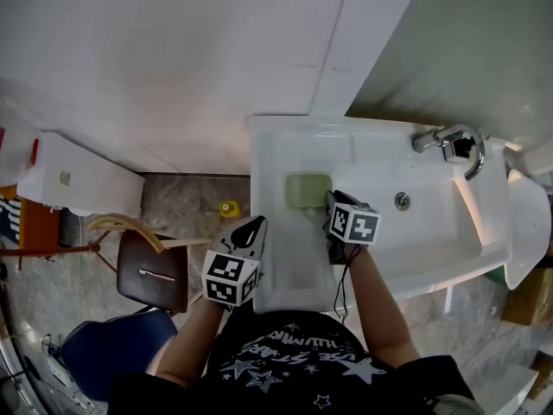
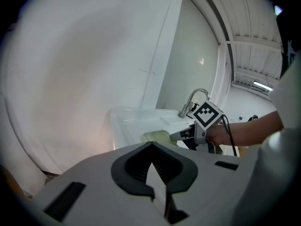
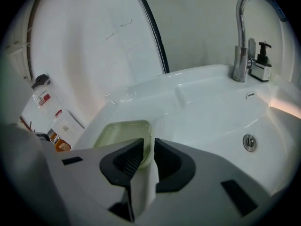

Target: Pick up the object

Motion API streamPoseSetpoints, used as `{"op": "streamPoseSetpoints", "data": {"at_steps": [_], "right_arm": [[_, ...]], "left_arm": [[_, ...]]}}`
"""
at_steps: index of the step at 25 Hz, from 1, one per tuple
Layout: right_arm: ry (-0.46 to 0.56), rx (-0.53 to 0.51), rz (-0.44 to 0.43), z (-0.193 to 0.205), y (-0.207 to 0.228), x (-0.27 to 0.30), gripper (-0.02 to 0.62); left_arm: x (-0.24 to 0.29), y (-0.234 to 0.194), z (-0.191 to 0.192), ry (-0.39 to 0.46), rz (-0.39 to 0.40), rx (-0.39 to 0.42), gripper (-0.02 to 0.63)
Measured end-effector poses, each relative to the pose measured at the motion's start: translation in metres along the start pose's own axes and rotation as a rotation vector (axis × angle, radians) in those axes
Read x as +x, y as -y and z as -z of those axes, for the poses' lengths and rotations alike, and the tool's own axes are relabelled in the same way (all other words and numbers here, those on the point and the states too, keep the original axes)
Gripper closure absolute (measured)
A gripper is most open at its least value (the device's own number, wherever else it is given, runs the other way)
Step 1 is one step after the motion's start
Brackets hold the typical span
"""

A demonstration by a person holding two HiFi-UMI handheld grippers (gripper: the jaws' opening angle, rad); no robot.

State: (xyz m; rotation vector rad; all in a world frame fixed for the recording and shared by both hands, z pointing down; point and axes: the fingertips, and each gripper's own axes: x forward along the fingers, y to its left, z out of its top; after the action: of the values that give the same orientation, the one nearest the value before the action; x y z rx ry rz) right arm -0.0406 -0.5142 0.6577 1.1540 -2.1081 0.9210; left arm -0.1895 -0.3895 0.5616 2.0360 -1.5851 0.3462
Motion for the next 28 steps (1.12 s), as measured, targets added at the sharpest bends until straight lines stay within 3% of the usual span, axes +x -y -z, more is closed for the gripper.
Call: {"op": "streamPoseSetpoints", "data": {"at_steps": [7,16,28], "right_arm": [[-0.016,-0.030,0.044,0.000,0.000,0.003,0.544],[-0.006,0.060,0.040,0.002,0.005,-0.007,0.557],[0.109,0.108,0.011,-0.003,0.004,-0.073,0.557]], "left_arm": [[0.003,0.011,0.004,-0.009,0.024,0.009,0.591],[-0.006,0.023,0.006,-0.006,0.036,0.031,0.591],[-0.038,0.046,0.004,0.037,0.020,0.062,0.591]]}}
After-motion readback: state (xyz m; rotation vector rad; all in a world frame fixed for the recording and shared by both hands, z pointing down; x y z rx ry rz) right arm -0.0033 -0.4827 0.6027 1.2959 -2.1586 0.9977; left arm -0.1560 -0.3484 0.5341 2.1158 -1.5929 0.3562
